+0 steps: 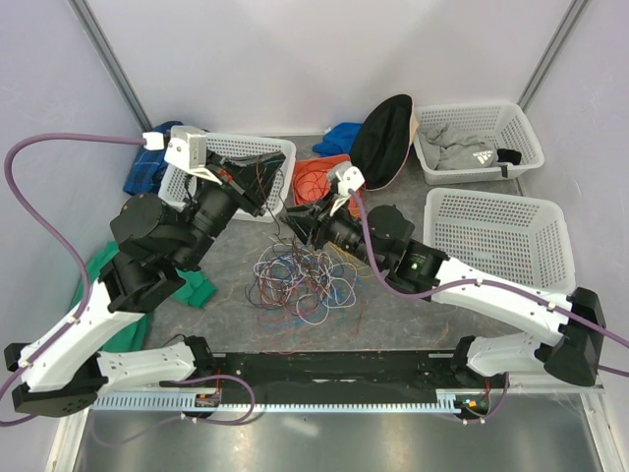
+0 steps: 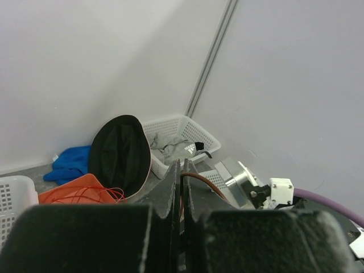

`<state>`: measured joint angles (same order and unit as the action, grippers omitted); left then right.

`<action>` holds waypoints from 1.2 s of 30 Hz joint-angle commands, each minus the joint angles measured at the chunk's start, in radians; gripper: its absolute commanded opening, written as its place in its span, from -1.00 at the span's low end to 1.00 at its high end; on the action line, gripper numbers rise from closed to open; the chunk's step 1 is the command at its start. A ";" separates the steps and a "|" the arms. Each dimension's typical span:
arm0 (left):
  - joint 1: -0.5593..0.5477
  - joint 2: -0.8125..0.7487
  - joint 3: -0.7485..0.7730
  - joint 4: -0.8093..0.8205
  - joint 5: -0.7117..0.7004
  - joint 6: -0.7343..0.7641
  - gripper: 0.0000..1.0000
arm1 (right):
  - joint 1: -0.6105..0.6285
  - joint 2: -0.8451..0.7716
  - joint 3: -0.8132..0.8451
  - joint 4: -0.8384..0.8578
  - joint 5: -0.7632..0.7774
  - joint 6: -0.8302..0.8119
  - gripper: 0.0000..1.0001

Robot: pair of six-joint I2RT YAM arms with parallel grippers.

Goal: Untangle the cables

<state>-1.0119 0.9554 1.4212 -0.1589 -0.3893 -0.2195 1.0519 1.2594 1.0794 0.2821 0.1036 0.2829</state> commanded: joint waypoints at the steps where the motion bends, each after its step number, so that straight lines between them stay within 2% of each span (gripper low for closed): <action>1: 0.001 -0.046 -0.011 -0.004 -0.003 0.026 -0.96 | 0.002 0.009 0.083 -0.009 0.005 -0.037 -0.63; 4: 0.003 -0.087 -0.057 -0.002 -0.029 0.019 -0.97 | 0.000 -0.021 0.131 -0.062 0.057 -0.063 -1.00; 6: 0.002 -0.128 -0.109 -0.002 -0.045 0.011 -0.96 | 0.000 -0.041 0.177 -0.095 0.099 -0.083 -1.00; 9: 0.001 -0.181 -0.212 0.025 -0.088 -0.004 -0.65 | 0.000 -0.075 0.252 -0.180 0.165 -0.112 -1.00; 10: 0.001 -0.217 -0.238 0.039 -0.115 -0.009 -0.17 | 0.002 -0.083 0.275 -0.201 0.201 -0.120 -1.00; 12: 0.001 -0.250 -0.313 0.044 -0.141 -0.023 0.31 | 0.000 -0.087 0.341 -0.256 0.226 -0.143 -1.00; 13: 0.002 -0.280 -0.335 0.039 -0.172 -0.033 0.80 | 0.000 -0.084 0.361 -0.271 0.257 -0.149 -1.00; 14: 0.003 -0.294 -0.356 0.036 -0.189 -0.052 0.99 | 0.002 -0.084 0.397 -0.279 0.268 -0.154 -1.00; 19: 0.001 -0.356 -0.475 0.002 -0.266 -0.101 0.99 | 0.002 -0.060 0.491 -0.385 0.327 -0.189 -1.00; 23: 0.003 -0.401 -0.548 -0.021 -0.275 -0.162 0.99 | 0.000 -0.051 0.563 -0.422 0.393 -0.223 -1.00; 26: 0.002 -0.422 -0.614 -0.019 -0.270 -0.207 0.99 | 0.000 -0.049 0.625 -0.439 0.494 -0.266 -1.00; 32: 0.001 -0.446 -0.715 -0.024 -0.255 -0.271 0.99 | -0.016 -0.012 0.772 -0.440 0.829 -0.412 -1.00; 36: 0.002 -0.449 -0.746 -0.014 -0.238 -0.302 0.99 | -0.049 -0.003 0.853 -0.436 0.878 -0.432 -1.00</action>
<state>-1.0111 0.5144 0.6979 -0.1928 -0.6270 -0.4431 1.0298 1.2564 1.8381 -0.1738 0.8238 -0.0719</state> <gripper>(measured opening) 0.993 0.010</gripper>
